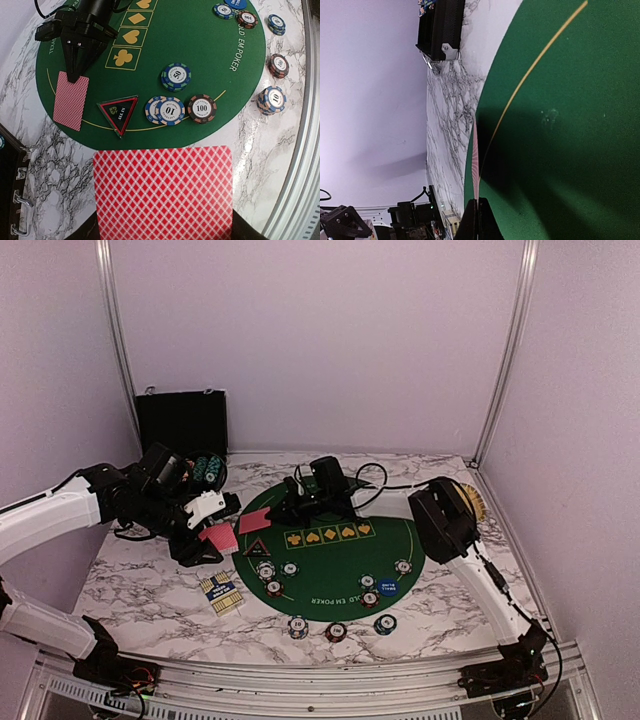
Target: Distribute texas hold em gaming equipment
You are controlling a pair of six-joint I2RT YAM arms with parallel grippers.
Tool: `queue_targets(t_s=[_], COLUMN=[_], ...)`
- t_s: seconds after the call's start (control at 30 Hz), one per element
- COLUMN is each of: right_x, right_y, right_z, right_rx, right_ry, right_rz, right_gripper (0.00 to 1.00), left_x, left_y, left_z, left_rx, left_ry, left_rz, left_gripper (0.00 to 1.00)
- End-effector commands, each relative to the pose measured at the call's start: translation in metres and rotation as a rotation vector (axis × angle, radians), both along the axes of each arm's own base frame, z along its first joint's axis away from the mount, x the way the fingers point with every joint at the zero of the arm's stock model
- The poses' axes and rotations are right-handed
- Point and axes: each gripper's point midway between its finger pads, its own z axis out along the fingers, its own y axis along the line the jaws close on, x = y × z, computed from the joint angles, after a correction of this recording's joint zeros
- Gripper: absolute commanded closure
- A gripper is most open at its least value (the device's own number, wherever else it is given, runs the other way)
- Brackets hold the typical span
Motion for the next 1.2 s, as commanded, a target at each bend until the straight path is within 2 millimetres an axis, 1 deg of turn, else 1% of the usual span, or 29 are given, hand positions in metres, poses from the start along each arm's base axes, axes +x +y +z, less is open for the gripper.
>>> queue_targets(t_s=[0.0,0.1,0.23,0.47,0.6,0.8,0.93,1.03,1.17], right_x=[0.019,0.021,0.018,0.006,0.001,-0.014,-0.022,-0.024,-0.030], right_y=[0.005,0.005,0.007,0.015,0.015,0.011,0.007,0.004,0.003], right_z=[0.009,-0.003,-0.015,-0.027,-0.034,-0.035,-0.022,-0.019,-0.023], right_rx=[0.024,0.016,0.006,-0.003,-0.011,-0.041,-0.057,-0.084,-0.129], right_ry=[-0.058,-0.047,-0.033,-0.013,-0.001,-0.003,-0.035,-0.048,-0.054], right_rz=[-0.043,-0.051,-0.051,-0.032,-0.027,-0.008,0.000,-0.001,0.007], right_gripper=[1.00,1.00,1.00,1.00,1.00,1.00,1.00,1.00,1.00], left_x=[0.006,0.006,0.007,0.006,0.006,0.005,0.003,0.002,0.002], left_y=[-0.005,-0.005,-0.004,-0.005,-0.005,-0.004,-0.002,-0.003,-0.003], left_z=[0.013,0.014,0.014,0.013,0.013,0.013,0.011,0.012,0.012], left_rx=[-0.028,-0.029,-0.024,-0.026,-0.027,-0.026,-0.023,-0.027,-0.029], left_ry=[-0.010,-0.014,-0.016,-0.016,-0.015,-0.015,-0.014,-0.014,-0.013], left_rz=[0.003,0.006,0.008,0.004,0.002,0.002,0.002,0.000,0.000], left_gripper=[0.86,0.86,0.86,0.86,0.86,0.86,0.86,0.86,0.86])
